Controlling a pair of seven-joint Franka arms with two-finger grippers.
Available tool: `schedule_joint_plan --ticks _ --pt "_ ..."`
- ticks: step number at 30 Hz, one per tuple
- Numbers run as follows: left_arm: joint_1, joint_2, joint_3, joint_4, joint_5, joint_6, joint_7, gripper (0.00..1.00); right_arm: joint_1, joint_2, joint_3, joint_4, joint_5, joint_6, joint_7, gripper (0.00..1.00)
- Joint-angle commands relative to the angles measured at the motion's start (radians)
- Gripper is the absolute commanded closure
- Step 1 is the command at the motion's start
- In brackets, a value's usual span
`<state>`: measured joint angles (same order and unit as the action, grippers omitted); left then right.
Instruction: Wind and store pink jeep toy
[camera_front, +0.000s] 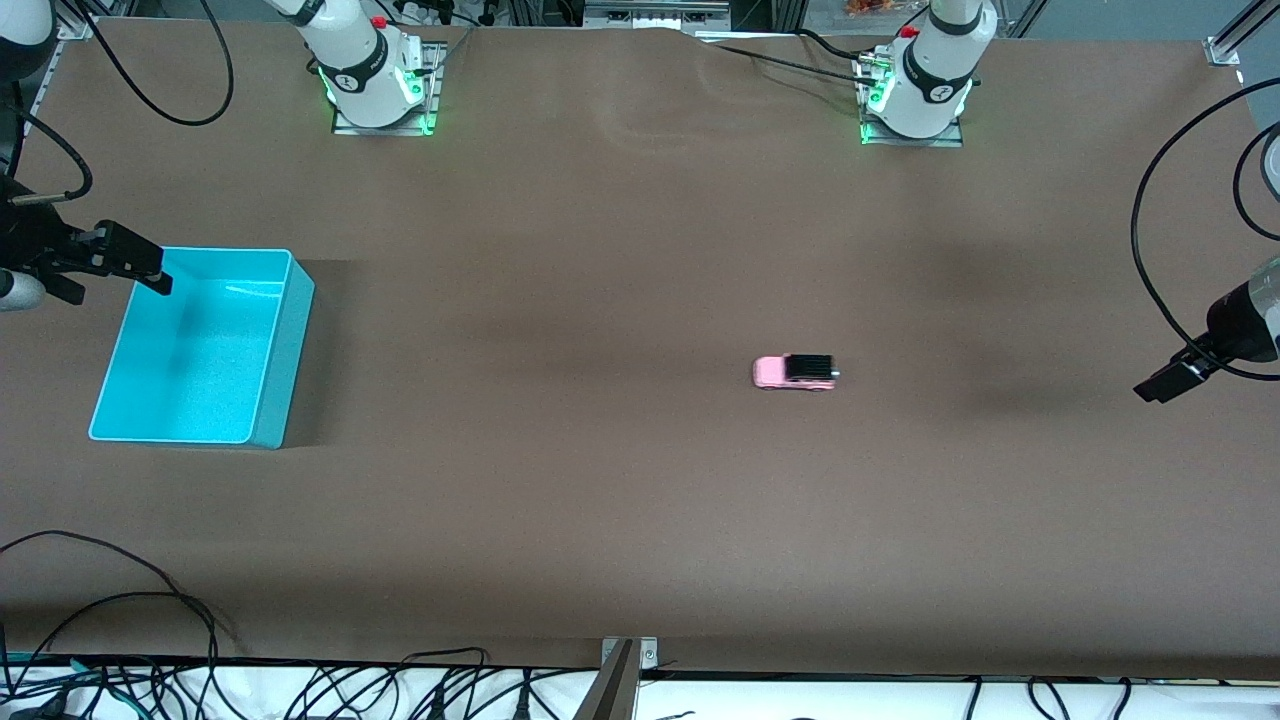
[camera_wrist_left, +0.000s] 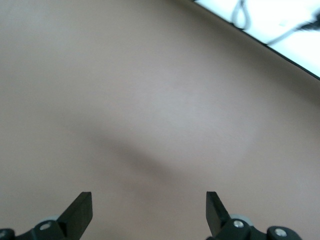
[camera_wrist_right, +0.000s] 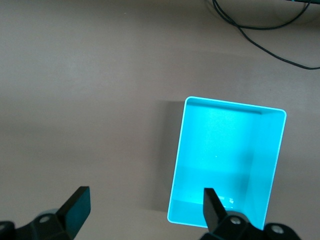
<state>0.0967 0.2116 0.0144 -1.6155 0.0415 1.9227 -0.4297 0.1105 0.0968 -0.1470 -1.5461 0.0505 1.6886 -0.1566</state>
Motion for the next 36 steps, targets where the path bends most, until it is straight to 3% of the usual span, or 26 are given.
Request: schedule_joint_plan --ticks 1,9,17,25,36 --pt "0.0 0.002 -0.024 0.059 0.005 -0.045 0.178 0.0 0.0 0.003 0.001 0.017 -0.003 -0.004 -0.011 0.0" --pt "0.0 0.0 -0.028 0.085 -0.051 -0.085 0.462 0.0 -0.002 0.003 0.001 0.017 -0.001 -0.004 -0.009 0.0" --pt "0.008 -0.046 -0.053 0.06 -0.068 -0.12 0.467 0.0 0.001 0.003 0.001 0.015 -0.001 -0.004 -0.009 0.0" --pt "0.003 -0.104 -0.073 -0.041 -0.055 -0.143 0.467 0.0 0.001 0.003 0.001 0.017 -0.003 -0.004 -0.011 0.0" --pt "0.0 -0.103 -0.077 -0.056 -0.032 -0.142 0.467 0.0 -0.002 0.003 0.0 0.017 -0.003 -0.003 -0.011 0.0"
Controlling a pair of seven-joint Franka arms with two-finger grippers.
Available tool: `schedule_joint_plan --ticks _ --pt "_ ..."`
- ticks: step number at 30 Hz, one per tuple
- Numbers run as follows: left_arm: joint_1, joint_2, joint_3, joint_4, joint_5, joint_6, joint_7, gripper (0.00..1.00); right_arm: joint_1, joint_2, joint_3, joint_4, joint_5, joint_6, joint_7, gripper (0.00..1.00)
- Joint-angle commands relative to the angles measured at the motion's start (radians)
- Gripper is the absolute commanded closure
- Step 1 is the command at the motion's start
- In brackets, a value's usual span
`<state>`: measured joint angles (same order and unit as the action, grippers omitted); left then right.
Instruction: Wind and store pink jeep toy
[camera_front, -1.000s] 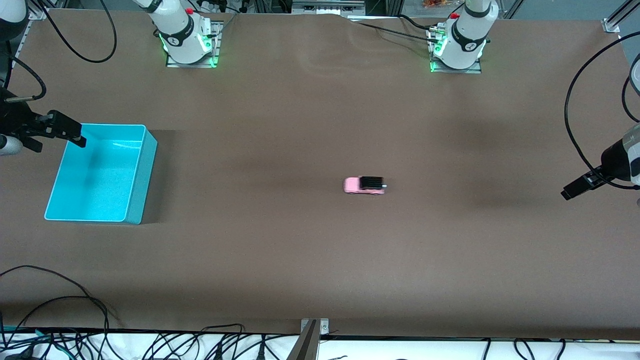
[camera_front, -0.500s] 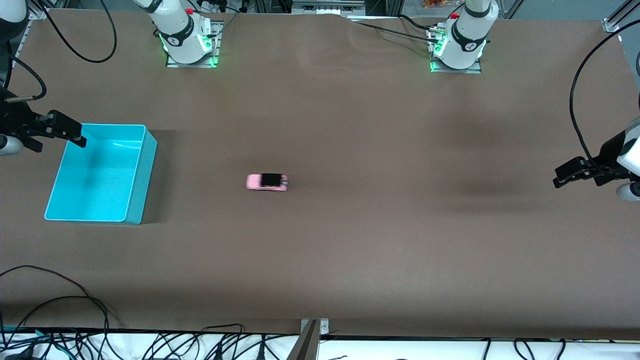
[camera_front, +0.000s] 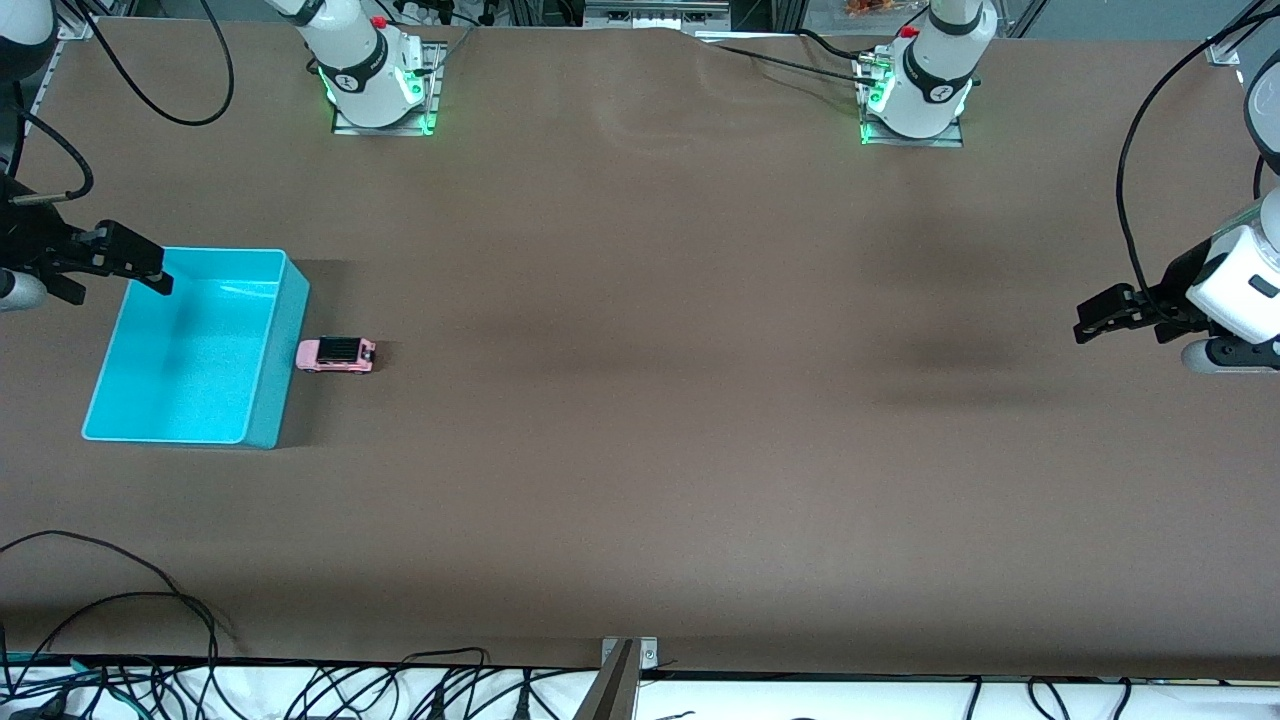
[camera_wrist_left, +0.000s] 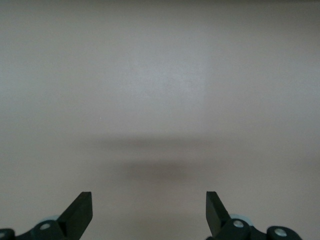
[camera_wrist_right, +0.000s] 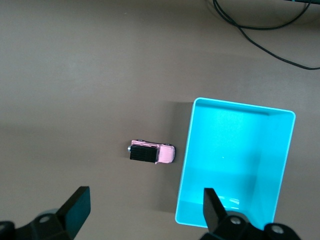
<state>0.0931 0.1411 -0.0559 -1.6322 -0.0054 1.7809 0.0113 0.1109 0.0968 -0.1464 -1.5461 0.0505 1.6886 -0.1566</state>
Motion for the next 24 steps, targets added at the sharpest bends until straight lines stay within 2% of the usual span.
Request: schedule_joint_plan --ticks 1,18,24 --pt "0.005 -0.032 -0.007 -0.041 0.016 0.0 0.026 0.0 -0.002 0.003 -0.001 0.017 -0.003 -0.003 -0.011 0.0" --pt "0.011 -0.032 -0.009 -0.041 0.015 0.0 0.026 0.0 0.001 0.001 0.004 0.015 -0.009 -0.018 -0.018 0.0" --pt "0.013 -0.032 -0.009 -0.043 0.015 -0.001 0.026 0.0 -0.008 0.001 -0.012 0.015 0.003 -0.018 -0.083 0.0"
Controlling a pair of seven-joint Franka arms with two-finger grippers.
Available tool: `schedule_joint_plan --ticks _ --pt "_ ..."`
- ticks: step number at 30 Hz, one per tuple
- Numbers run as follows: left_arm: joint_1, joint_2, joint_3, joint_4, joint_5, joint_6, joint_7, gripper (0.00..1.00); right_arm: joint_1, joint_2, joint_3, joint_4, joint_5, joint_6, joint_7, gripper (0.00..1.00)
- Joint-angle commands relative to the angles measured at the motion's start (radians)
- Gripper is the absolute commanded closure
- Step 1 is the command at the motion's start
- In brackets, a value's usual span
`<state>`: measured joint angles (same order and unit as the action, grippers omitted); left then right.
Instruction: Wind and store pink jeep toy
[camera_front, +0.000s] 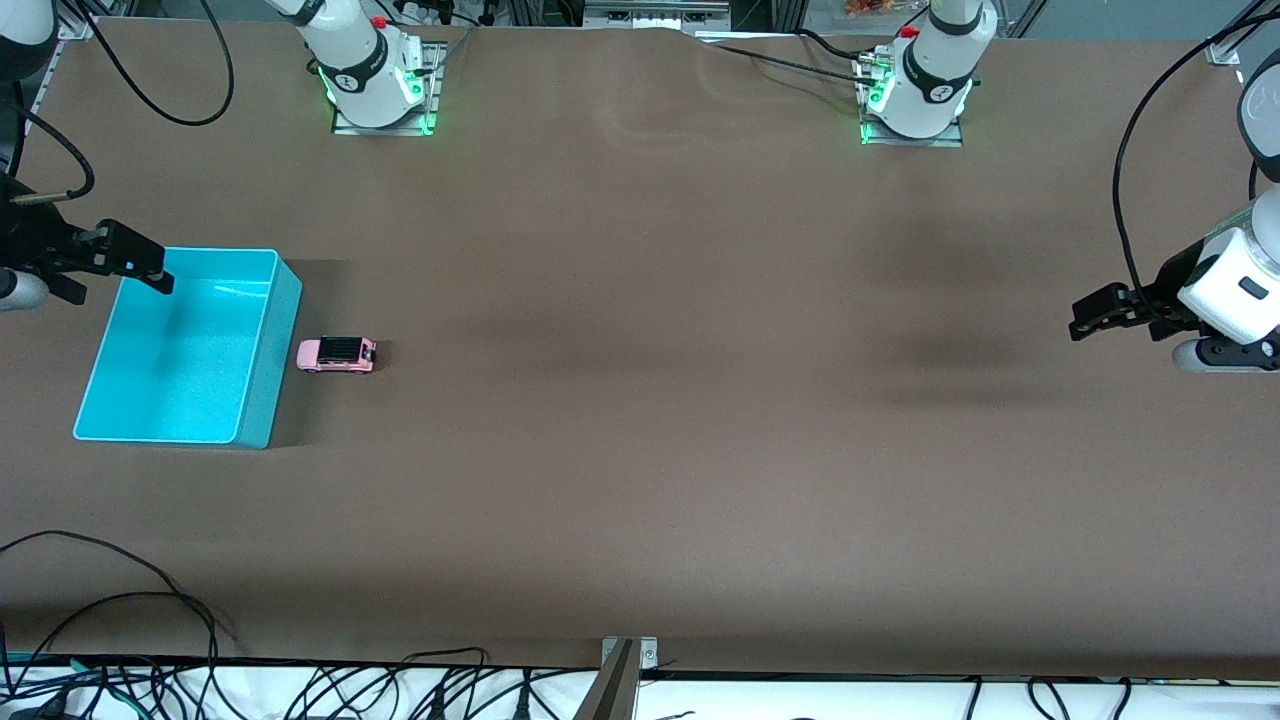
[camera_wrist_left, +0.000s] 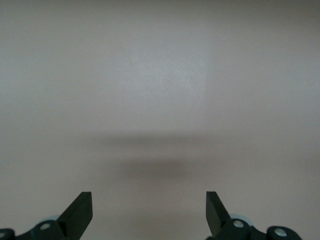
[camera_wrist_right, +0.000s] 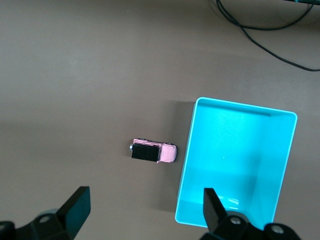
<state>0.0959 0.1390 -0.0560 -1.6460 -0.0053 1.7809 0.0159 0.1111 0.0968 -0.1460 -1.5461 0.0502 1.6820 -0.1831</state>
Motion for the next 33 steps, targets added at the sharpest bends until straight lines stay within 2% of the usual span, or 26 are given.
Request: schedule_joint_plan --ticks 1,26,33 --pt "0.01 -0.03 -0.008 -0.029 0.015 0.0 0.021 0.0 -0.008 0.003 -0.012 0.015 0.008 -0.012 -0.058 0.0" --pt "0.012 -0.022 -0.008 -0.037 0.015 0.002 0.021 0.0 0.01 0.004 0.003 0.015 0.016 -0.021 -0.044 0.0" --pt "0.012 -0.022 -0.008 -0.037 0.015 0.002 0.021 0.0 0.018 0.009 0.019 0.014 0.01 -0.015 0.065 0.0"
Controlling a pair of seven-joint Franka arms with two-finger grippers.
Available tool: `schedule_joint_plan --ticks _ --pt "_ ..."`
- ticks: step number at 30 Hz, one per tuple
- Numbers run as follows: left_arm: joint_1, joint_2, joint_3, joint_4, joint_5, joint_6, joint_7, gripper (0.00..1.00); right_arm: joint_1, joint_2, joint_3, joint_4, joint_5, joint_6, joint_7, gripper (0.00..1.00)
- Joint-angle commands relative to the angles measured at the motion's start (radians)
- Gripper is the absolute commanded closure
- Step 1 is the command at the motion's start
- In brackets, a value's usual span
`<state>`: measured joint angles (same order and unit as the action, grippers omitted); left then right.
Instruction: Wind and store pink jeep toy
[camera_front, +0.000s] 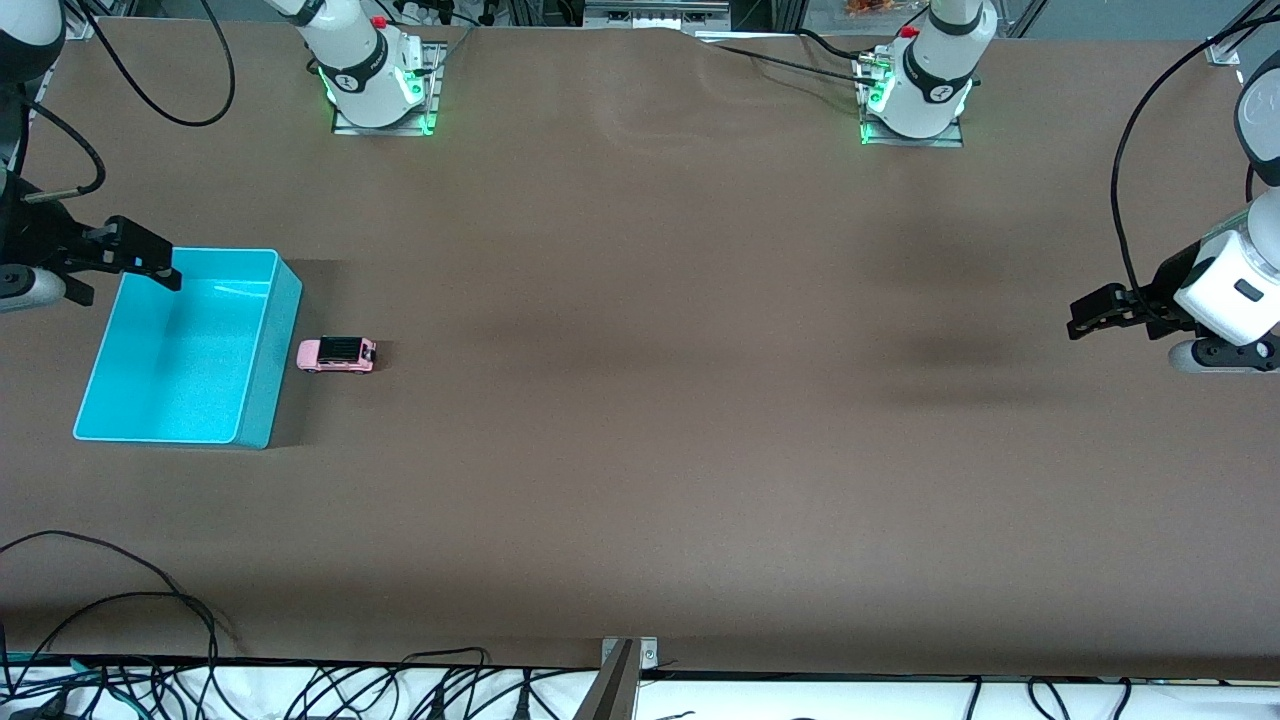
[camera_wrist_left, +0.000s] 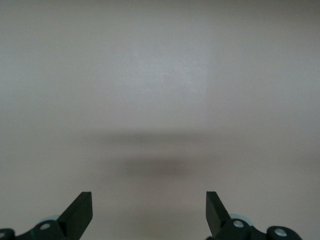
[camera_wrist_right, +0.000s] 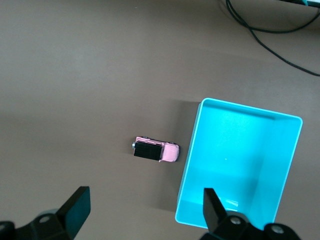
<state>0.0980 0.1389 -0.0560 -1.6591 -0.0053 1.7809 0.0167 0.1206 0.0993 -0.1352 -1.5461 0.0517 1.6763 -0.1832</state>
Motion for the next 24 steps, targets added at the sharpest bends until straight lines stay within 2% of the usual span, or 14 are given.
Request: schedule_joint_plan --ticks 1,24 --pt "0.009 -0.022 -0.008 -0.024 0.015 0.002 0.02 0.0 0.008 0.007 0.006 0.014 0.01 -0.006 0.073 0.0" --pt "0.009 -0.019 -0.008 -0.024 0.015 0.003 0.02 0.0 0.024 0.031 0.011 0.011 0.002 -0.017 0.084 0.0"
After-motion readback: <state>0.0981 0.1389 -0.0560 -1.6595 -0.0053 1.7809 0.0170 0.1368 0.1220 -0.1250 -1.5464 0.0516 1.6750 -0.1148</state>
